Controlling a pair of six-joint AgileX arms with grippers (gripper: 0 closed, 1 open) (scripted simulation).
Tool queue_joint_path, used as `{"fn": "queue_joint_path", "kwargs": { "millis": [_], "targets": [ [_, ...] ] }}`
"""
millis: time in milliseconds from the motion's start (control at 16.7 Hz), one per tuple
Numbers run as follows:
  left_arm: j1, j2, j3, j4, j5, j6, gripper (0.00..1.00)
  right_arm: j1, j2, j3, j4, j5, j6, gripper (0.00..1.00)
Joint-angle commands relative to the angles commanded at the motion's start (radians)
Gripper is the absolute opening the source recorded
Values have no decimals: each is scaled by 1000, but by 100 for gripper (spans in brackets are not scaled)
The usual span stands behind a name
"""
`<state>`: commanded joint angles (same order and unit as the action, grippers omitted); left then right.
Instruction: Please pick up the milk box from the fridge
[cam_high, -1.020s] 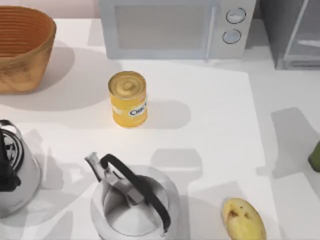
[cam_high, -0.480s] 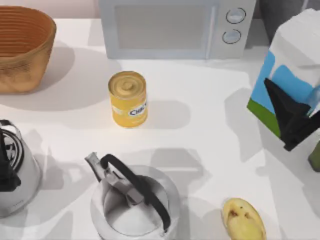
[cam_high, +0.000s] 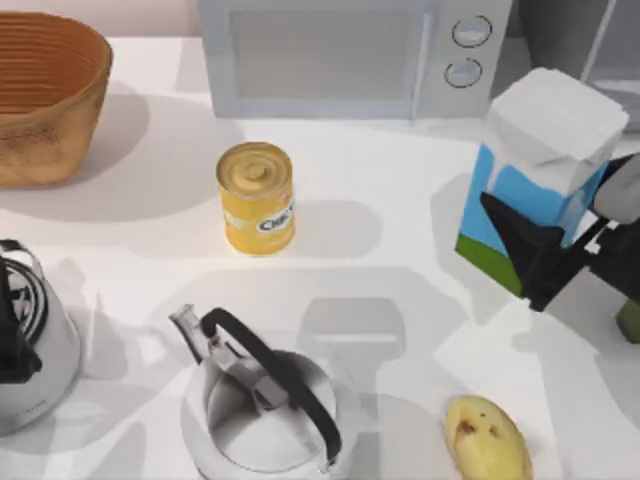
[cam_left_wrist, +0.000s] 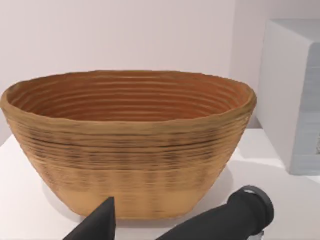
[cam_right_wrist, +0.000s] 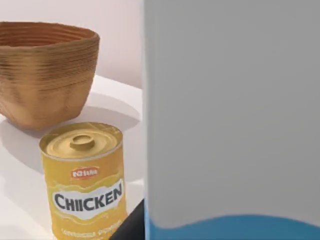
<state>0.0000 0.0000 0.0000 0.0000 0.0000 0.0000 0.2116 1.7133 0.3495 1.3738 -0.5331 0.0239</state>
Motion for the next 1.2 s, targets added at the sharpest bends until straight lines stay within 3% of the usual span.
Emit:
{"fn": "queue_joint_path", "kwargs": {
  "millis": [540,1200],
  "targets": [
    [0,0,0,0,0,0,100,-16,66,13,50,-20,-1,0],
    [0,0,0,0,0,0,100,77,358,201,157,83,-6,0]
  ]
}}
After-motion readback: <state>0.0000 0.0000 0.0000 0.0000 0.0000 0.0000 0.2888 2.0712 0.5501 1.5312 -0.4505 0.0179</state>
